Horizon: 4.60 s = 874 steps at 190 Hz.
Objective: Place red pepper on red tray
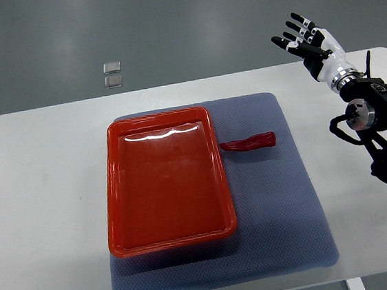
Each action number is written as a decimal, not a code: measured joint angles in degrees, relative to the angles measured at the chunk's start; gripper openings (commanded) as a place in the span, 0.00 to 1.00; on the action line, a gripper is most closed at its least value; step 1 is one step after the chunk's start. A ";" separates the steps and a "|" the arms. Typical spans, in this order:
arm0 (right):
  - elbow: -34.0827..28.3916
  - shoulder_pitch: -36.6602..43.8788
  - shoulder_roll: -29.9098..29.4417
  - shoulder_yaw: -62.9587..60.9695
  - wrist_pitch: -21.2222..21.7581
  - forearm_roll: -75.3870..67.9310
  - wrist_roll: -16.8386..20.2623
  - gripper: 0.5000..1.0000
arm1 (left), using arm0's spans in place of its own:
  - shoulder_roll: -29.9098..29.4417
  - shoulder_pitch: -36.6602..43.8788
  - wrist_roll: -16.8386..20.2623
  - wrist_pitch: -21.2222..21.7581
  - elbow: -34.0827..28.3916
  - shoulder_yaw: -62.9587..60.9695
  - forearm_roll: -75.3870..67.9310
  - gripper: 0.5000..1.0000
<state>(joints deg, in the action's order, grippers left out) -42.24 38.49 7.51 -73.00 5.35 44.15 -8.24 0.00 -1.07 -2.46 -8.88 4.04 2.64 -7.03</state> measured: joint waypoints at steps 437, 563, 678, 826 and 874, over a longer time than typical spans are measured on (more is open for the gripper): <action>-13.34 24.68 18.19 82.07 -6.80 31.70 -4.69 0.66 | 0.00 0.00 0.00 0.00 0.00 0.00 0.00 1.00; -13.19 24.71 17.45 83.37 -7.05 32.34 -4.67 0.05 | 0.00 0.01 0.00 0.00 0.01 0.00 0.00 1.00; -12.79 31.28 17.66 82.52 -8.65 31.60 -4.67 0.00 | 0.00 0.00 0.00 0.00 0.00 0.00 0.00 1.00; 0.24 36.14 -7.42 85.87 -7.76 29.62 -4.61 0.03 | 0.00 0.01 0.00 0.00 0.00 0.00 0.00 1.00; 0.32 33.51 -7.51 88.34 -7.85 29.49 -4.68 0.18 | 0.00 0.00 0.00 0.00 0.01 0.00 0.00 1.00</action>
<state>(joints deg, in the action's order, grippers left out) -41.92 72.00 0.00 15.34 -2.50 73.64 -12.92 0.00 -1.06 -2.46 -8.88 4.04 2.64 -7.03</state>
